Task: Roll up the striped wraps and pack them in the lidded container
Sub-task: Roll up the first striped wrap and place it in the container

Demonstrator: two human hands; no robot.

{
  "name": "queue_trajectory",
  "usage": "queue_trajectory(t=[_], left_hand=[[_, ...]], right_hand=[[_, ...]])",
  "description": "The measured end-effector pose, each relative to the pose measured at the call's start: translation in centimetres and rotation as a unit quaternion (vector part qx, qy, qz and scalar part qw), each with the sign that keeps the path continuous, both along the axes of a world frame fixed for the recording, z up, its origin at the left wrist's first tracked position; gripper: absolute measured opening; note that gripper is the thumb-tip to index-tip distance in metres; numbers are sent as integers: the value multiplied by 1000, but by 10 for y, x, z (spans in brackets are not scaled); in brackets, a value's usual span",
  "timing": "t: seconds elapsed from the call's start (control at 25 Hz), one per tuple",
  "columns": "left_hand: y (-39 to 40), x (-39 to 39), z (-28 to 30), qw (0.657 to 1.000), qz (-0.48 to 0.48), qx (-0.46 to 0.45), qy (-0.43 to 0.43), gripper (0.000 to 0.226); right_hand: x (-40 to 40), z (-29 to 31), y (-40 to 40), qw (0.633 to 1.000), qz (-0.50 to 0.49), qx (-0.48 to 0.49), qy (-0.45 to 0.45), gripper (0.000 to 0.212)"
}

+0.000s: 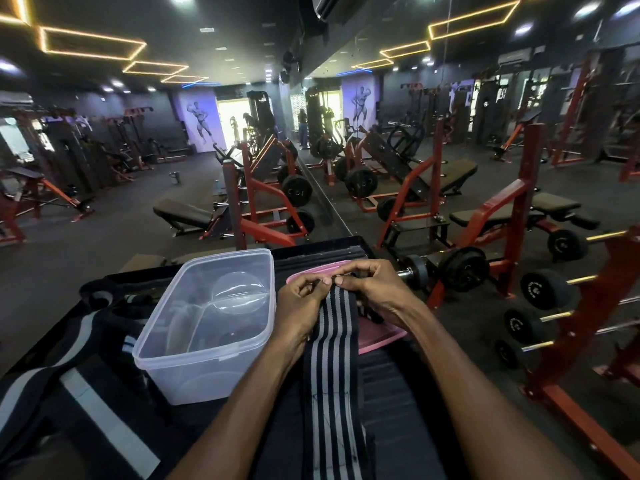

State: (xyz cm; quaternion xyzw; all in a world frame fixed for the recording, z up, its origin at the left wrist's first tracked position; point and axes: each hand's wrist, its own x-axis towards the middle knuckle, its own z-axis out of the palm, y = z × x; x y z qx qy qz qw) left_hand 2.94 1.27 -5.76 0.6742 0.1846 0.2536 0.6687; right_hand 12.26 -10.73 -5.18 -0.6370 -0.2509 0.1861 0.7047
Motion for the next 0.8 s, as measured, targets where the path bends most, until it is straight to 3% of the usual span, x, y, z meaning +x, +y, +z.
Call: queue_trajectory(t=[0.28,0.52,0.8], left_hand=[[5,3,-4,1000,-15,-15,20,15],[5,3,-5,999,21,13,34,4],[5,4,-6,1000,26,-12,2,10]], right_hand=[[1,-1,3,998,3,39,40,15],[0,-4,3,999,24,28,31,13],[1,-3,1,999,2,37,-16,13]])
